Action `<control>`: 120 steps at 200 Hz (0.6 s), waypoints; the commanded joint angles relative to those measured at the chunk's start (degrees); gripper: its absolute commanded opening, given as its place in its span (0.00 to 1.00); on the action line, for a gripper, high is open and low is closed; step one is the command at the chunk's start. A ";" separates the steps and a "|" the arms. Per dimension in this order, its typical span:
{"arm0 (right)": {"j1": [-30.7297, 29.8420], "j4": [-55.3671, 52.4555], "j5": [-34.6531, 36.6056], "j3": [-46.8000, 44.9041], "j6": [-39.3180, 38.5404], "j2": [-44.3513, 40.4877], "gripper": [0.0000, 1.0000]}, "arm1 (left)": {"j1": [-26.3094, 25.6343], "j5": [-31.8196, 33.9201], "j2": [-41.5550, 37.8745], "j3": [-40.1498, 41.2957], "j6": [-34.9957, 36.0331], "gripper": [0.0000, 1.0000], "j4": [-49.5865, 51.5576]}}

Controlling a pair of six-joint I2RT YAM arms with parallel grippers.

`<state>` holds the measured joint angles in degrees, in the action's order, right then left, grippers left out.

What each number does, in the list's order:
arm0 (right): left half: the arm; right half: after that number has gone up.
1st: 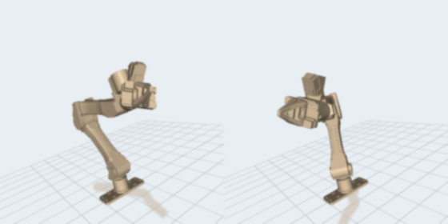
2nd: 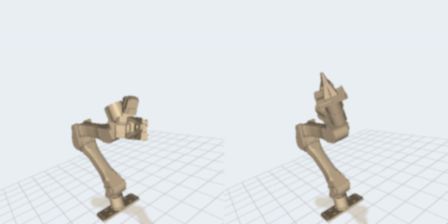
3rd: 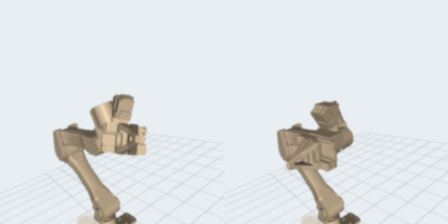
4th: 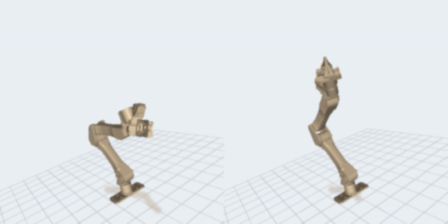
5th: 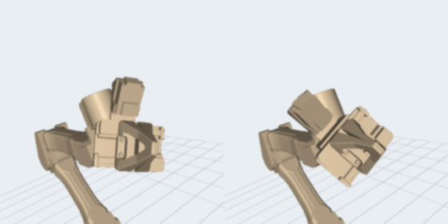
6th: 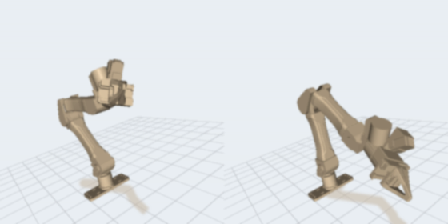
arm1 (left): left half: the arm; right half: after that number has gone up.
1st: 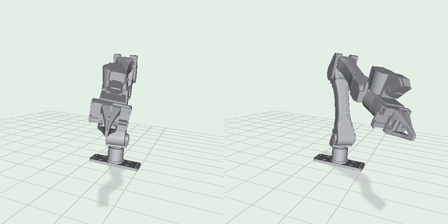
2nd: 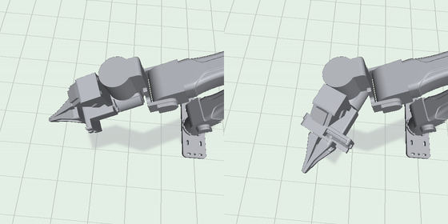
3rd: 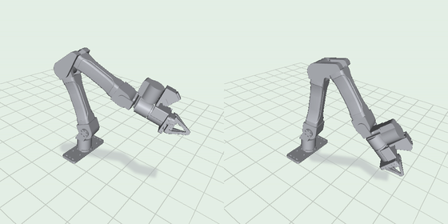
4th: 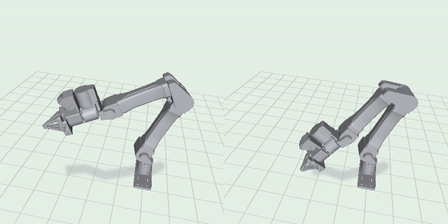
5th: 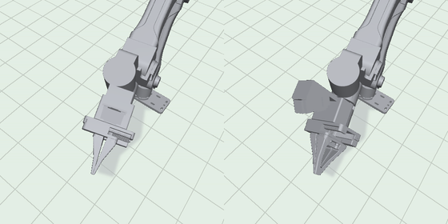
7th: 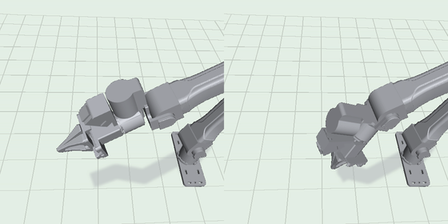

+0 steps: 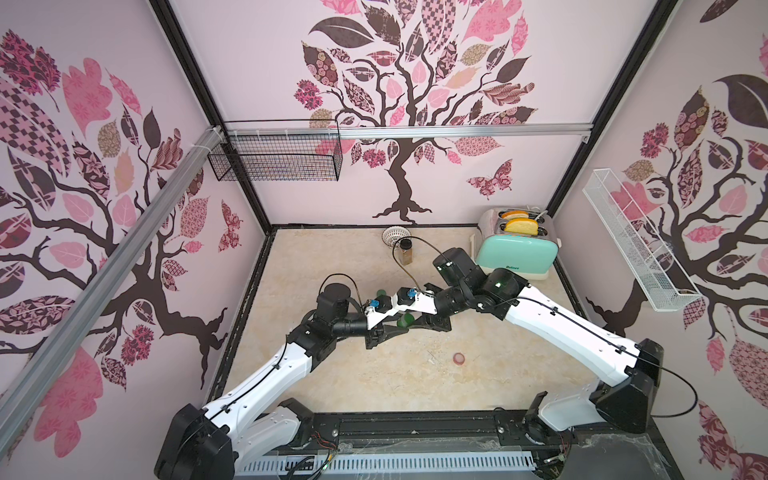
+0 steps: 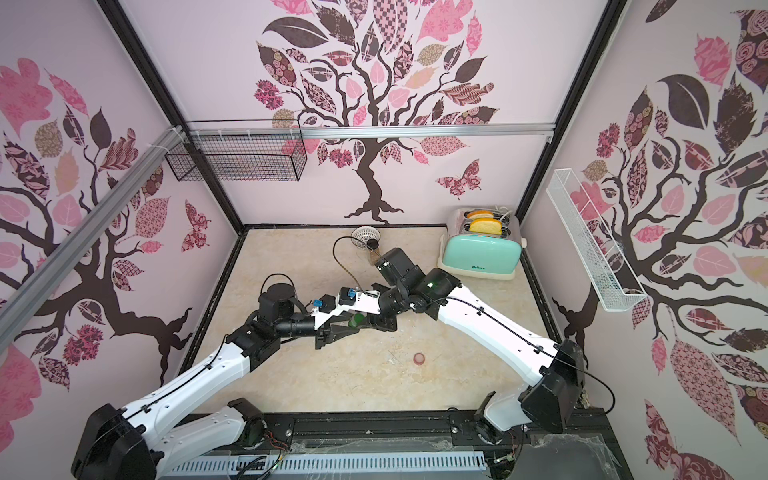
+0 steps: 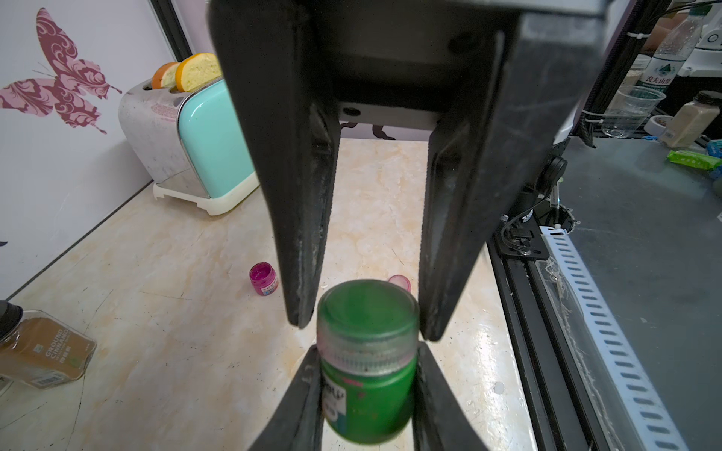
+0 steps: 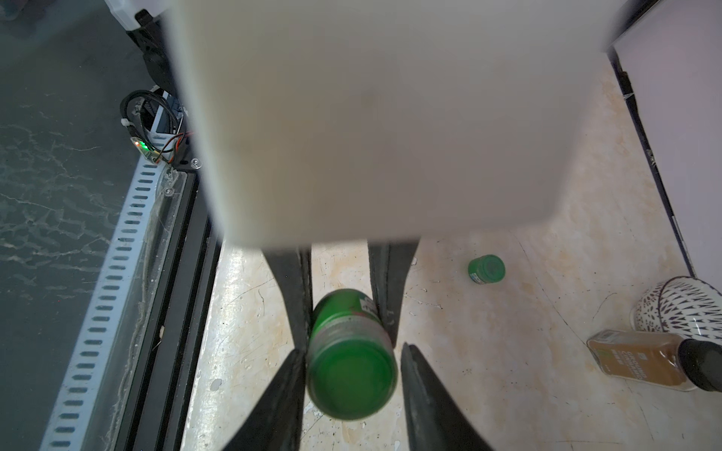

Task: Close the paint jar lid
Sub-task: Screw the lid onto the paint jar.

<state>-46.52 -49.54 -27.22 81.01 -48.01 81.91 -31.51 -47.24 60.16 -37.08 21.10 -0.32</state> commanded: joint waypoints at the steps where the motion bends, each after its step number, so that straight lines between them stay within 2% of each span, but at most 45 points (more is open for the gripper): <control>1: 0.59 -1.28 -1.06 2.04 -0.51 0.36 0.42 | -0.15 -0.52 -0.40 -1.24 0.68 0.17 -0.09; 84: 0.87 -1.97 -2.29 2.22 0.00 1.54 0.32 | -0.21 -0.39 -0.57 -1.15 0.78 0.17 -0.14; 120: 0.88 -2.14 -3.01 3.22 4.68 2.78 0.28 | -0.16 0.11 -0.75 -1.07 0.87 0.17 -0.37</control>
<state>-45.87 -50.59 -29.15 81.36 -47.53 83.33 -31.51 -46.54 60.16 -37.08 21.23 1.08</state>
